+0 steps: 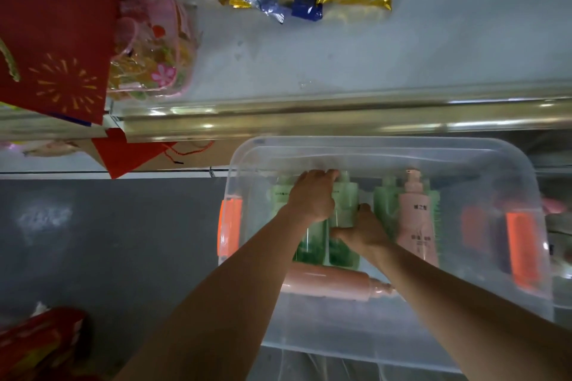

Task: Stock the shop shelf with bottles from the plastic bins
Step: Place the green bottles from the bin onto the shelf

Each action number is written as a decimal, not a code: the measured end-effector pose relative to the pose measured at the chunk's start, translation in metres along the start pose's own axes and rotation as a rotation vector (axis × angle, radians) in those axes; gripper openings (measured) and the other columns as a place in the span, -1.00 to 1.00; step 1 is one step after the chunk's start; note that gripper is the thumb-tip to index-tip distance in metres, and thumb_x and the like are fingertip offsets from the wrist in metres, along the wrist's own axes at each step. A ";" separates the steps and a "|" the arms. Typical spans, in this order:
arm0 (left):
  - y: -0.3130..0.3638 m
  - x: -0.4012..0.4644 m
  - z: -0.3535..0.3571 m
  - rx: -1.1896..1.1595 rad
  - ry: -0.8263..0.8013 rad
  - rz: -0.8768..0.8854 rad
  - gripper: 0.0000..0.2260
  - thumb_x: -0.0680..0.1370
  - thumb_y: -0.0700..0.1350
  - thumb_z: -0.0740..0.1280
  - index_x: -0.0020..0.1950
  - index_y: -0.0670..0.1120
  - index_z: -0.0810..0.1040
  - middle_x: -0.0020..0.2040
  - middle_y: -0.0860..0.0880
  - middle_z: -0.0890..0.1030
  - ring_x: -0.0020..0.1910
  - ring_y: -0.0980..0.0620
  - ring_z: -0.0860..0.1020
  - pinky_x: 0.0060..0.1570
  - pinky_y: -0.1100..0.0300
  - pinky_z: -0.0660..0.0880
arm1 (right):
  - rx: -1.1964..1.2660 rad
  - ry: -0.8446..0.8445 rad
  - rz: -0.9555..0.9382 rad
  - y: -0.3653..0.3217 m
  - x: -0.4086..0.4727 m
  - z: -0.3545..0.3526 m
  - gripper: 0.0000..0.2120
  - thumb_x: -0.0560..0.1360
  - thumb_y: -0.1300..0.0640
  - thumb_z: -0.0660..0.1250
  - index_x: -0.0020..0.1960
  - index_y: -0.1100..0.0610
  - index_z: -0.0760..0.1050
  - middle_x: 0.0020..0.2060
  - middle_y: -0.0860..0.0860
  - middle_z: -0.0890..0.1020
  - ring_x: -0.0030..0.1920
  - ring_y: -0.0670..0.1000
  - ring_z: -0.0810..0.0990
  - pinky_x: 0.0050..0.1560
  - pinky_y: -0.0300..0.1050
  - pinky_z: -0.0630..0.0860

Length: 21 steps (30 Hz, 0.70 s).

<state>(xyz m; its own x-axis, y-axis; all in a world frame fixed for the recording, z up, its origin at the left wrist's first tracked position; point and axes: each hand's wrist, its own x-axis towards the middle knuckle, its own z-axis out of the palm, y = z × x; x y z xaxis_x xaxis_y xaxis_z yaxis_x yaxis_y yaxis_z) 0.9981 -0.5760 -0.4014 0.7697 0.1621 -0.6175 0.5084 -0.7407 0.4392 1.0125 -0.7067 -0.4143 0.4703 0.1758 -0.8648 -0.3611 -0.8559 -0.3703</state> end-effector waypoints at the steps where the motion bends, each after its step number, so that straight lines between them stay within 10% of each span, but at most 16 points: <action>1: 0.001 -0.001 -0.002 -0.040 -0.013 -0.007 -0.45 0.46 -0.39 0.19 0.42 -0.05 0.35 0.27 -0.10 0.52 0.27 -0.11 0.46 0.24 0.02 0.42 | 0.033 -0.009 0.007 0.001 -0.002 -0.003 -0.55 0.35 0.26 0.50 0.15 0.20 0.37 -0.15 0.04 0.58 -0.24 -0.03 0.59 -0.31 -0.14 0.55; 6: 0.009 -0.016 -0.010 -0.318 -0.024 -0.066 -0.54 0.58 -0.35 0.13 0.46 -0.05 0.31 0.37 -0.08 0.48 0.25 -0.05 0.50 0.22 0.08 0.46 | 0.294 -0.105 0.097 0.000 -0.021 -0.030 -0.69 0.34 0.21 0.51 0.05 0.13 0.52 -0.17 0.04 0.64 -0.20 -0.01 0.62 -0.29 -0.20 0.44; 10: 0.018 -0.028 -0.018 -0.555 0.007 -0.132 -0.62 0.62 -0.30 0.12 0.43 -0.12 0.38 0.38 -0.07 0.46 0.33 -0.03 0.44 0.21 0.21 0.36 | 0.498 -0.250 0.208 -0.003 -0.040 -0.048 -0.72 0.39 0.20 0.46 0.06 0.21 0.49 -0.13 0.18 0.67 -0.11 0.18 0.67 0.07 0.12 0.58; 15: 0.033 -0.045 -0.034 -0.874 0.157 -0.290 -0.70 0.60 -0.24 0.24 0.33 -0.11 0.48 0.27 -0.09 0.54 -0.05 0.07 0.55 -0.05 0.17 0.54 | 0.570 -0.384 0.174 -0.009 -0.068 -0.062 -0.62 0.38 0.17 0.44 0.15 0.23 0.47 -0.10 0.20 0.67 -0.09 0.18 0.67 0.06 0.10 0.57; 21: 0.046 -0.084 -0.062 -1.237 0.161 -0.470 -0.66 0.56 -0.03 0.36 0.30 -0.07 0.44 0.13 -0.14 0.59 -0.01 -0.09 0.62 -0.25 0.10 0.59 | 0.571 -0.564 0.062 -0.031 -0.116 -0.083 -0.52 0.37 0.10 0.37 0.25 0.23 0.44 -0.12 0.18 0.62 -0.13 0.13 0.62 -0.07 0.01 0.52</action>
<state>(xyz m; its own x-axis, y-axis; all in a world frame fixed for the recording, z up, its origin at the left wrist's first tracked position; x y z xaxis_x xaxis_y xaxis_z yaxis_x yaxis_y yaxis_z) 0.9806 -0.5835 -0.2885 0.4185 0.3759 -0.8268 0.6844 0.4680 0.5592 1.0362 -0.7409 -0.2747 0.0132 0.4859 -0.8739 -0.8012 -0.5178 -0.3000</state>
